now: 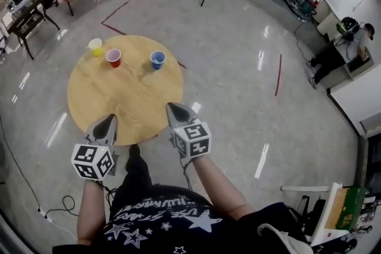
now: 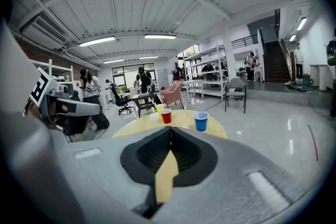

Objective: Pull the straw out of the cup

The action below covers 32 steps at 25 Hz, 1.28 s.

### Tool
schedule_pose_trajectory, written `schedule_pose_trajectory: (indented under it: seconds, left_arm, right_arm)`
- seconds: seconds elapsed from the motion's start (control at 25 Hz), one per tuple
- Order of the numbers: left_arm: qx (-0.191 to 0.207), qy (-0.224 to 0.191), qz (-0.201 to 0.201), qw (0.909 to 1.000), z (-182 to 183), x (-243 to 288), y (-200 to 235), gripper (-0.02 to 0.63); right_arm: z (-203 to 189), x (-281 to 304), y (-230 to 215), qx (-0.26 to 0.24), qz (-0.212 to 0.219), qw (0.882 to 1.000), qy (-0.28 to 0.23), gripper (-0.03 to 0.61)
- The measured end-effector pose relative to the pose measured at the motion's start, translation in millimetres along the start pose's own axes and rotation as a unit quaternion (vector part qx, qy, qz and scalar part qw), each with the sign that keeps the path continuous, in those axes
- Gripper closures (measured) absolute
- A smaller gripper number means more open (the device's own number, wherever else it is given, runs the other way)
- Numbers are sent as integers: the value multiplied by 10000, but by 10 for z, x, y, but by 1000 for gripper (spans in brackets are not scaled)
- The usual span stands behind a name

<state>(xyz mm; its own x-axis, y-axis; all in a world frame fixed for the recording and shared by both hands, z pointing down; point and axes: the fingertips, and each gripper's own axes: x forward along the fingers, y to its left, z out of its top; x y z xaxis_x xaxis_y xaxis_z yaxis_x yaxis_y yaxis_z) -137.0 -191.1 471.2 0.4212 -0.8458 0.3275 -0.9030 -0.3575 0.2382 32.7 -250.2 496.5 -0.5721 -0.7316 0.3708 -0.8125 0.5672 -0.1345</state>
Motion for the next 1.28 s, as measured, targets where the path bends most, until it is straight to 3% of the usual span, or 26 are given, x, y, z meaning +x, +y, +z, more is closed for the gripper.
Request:
schedule_pose_trajectory:
  seconds: [0.76,0.8,0.84,1.28]
  left_arm:
    - [-17,327,-497,9982,420,937,836,609]
    - [-12,322,-522,9981,436,982,872,609]
    - [-12,316,-545,9980,454,1025,912,609]
    - [-4,478,-839,9953,582,1487,1215,609]
  right_arm:
    - [447,1181,-223,64,-314,9995,79,575]
    - [456,1229,-229,111,-319,9994,68,560]
    - [463,1279,-235,157,-328,9993,67,490]
    - [541,1734,-570,75,-890,9958,207,451]
